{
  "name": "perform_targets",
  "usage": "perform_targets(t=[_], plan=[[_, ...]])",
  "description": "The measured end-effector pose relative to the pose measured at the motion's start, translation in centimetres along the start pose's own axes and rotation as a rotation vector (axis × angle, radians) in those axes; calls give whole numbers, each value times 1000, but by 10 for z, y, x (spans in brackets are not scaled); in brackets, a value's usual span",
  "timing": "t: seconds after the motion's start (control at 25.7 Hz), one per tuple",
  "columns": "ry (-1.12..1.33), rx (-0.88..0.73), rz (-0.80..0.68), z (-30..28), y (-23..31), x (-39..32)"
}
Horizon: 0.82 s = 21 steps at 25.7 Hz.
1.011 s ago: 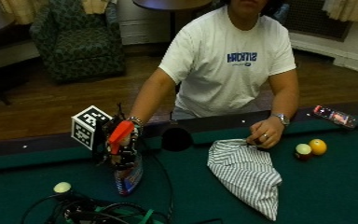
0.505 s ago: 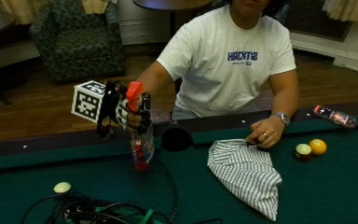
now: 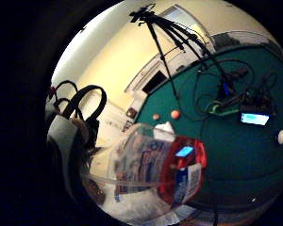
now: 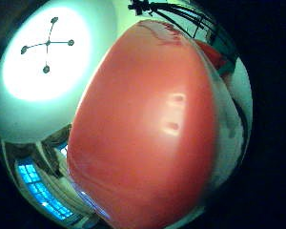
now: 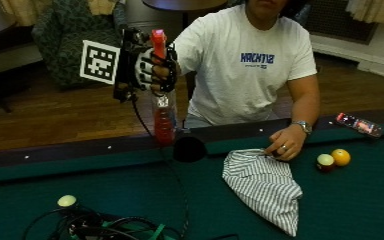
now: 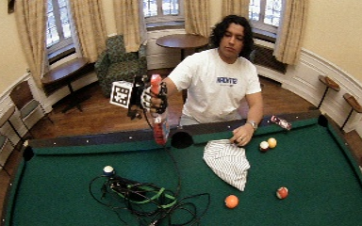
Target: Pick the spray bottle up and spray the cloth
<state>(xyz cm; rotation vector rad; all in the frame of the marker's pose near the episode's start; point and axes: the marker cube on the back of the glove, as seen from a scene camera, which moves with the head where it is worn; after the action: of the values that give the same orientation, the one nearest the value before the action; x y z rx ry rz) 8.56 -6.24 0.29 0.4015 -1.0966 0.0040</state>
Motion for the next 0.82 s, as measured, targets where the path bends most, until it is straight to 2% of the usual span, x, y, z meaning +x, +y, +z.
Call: perform_targets(t=[0.31,0.54,0.7,0.82], plan=[[-45,-143,-83,27,-24,-63],[-94,-276,-119,73,-46,-86],[-112,-352,-48,118,-58,-79],[-103,-398,85,148,-66,-66]])
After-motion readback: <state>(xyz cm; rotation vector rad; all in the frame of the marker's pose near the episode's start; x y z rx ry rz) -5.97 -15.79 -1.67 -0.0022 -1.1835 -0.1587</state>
